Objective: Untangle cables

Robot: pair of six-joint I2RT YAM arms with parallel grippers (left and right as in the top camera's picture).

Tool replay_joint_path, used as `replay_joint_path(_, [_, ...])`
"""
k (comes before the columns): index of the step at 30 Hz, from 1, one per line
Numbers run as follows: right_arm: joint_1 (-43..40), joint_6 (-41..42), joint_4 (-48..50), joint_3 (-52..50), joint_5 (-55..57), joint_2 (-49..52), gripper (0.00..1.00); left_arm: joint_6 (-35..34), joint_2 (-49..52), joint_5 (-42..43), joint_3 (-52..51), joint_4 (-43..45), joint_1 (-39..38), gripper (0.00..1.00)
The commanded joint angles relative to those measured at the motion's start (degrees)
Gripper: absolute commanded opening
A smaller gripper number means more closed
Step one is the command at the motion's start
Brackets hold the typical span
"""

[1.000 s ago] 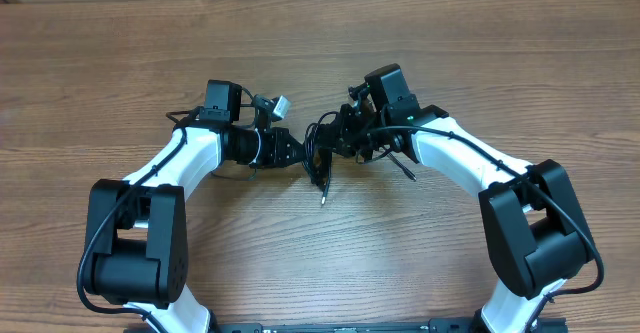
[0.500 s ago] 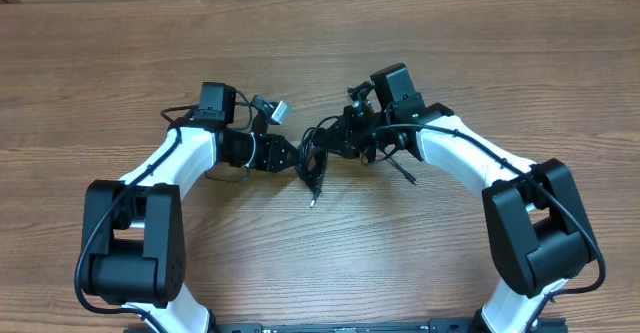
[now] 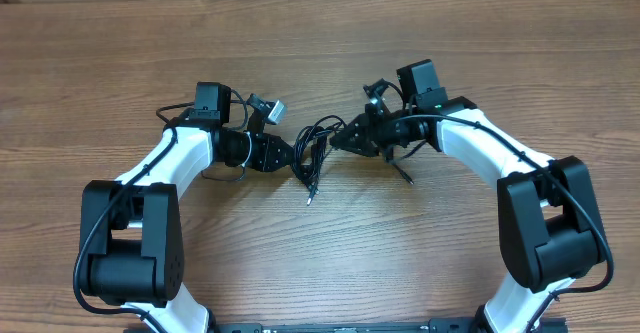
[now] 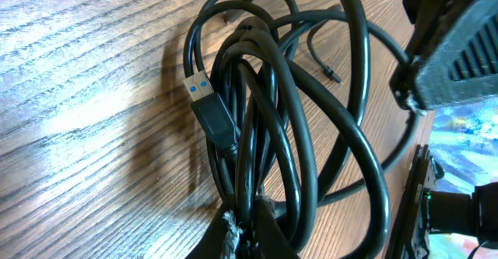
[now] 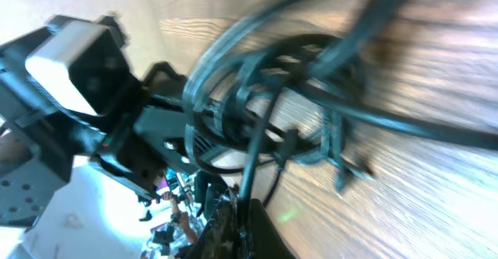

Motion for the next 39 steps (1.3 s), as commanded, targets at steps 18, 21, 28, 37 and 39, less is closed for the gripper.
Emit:
replay_joint_path(18, [-3.8,-19.1,-14.3,0.8,-2.4,-2.0,0.23,4.0,-0.1,3.3,0.5,0.0,0.3,0.04])
replay_joint_path(21, [-2.7,-19.7,-14.2,0.8,-2.7,-2.0,0.34,4.0,-0.1,3.3,0.5,0.0,0.3,0.04])
replay_joint_path(28, [1.2,-13.7,-6.4,0.8,-2.7,-2.0,0.48,3.8,-0.1,3.3,0.5,0.0,0.2,0.04])
replay_joint_path(37, [5.5,-0.3,4.6,0.8,2.9,-2.0,0.49,4.5,-0.1,5.2,0.5,0.0,0.1,0.04])
replay_joint_path(39, [6.3,2.0,4.5,0.8,7.1,-2.0,0.48,4.5,-0.1,5.2,0.5,0.0,0.1,0.04])
